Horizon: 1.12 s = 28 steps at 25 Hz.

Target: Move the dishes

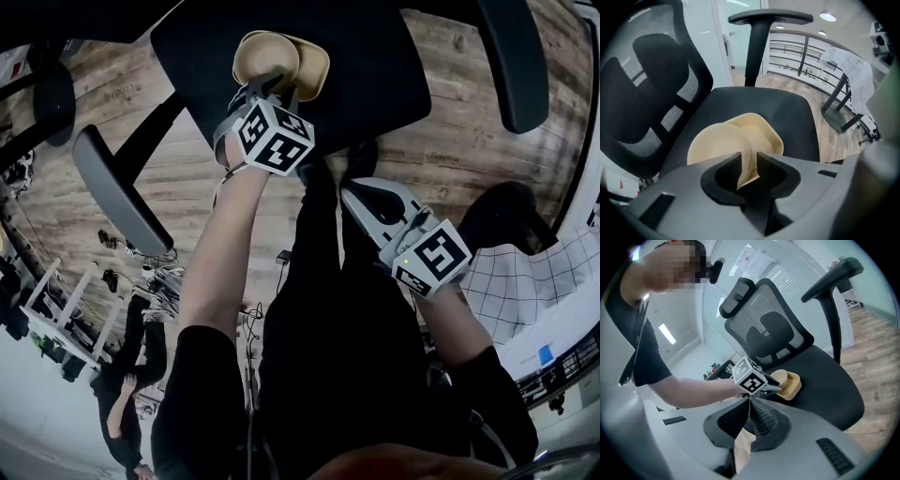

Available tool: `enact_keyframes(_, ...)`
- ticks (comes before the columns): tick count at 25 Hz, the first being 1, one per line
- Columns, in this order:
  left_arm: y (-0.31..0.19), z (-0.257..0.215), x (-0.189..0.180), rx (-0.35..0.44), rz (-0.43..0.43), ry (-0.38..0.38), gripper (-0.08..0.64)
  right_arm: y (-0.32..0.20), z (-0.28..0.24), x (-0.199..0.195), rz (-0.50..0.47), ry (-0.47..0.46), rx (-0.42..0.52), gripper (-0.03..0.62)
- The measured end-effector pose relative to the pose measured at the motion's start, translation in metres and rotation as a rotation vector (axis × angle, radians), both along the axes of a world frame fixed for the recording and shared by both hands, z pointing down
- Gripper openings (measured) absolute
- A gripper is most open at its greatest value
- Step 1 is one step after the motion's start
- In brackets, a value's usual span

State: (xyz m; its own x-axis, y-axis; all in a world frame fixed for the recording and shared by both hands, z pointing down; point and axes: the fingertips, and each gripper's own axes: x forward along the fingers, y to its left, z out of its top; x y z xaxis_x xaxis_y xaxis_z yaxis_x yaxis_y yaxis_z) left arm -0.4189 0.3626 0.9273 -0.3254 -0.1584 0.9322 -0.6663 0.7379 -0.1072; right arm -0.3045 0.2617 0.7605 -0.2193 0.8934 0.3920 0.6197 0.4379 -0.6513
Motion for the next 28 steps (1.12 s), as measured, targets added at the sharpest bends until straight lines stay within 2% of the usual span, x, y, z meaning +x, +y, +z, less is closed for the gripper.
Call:
enact_keyframes(2,0.001,0.003,0.0,-0.029,0.032,0.008,0.102,0.0,0.0,0.001,0.002,0.003,-0.002,0.021)
enact_keyframes(4,0.0,0.004,0.0,-0.045,0.061,0.018,0.04,-0.001,-0.001,0.001,0.006,0.004,-0.004,0.021)
enact_keyframes(11,-0.004,-0.029,0.001,-0.067,0.081,-0.008,0.018,-0.008,-0.028,0.0,0.011,-0.013,-0.004,0.021)
enact_keyframes(16,-0.018,-0.09,0.012,-0.089,0.112,-0.04,0.018,-0.008,-0.08,-0.011,0.022,-0.068,-0.026,0.021)
enact_keyframes(21,-0.037,-0.17,0.029,-0.084,0.153,-0.098,0.017,-0.011,-0.14,-0.014,0.032,-0.144,-0.059,0.021)
enact_keyframes(28,-0.069,-0.265,0.093,-0.028,0.152,-0.075,0.017,-0.036,-0.216,0.002,0.023,-0.202,-0.062,0.021)
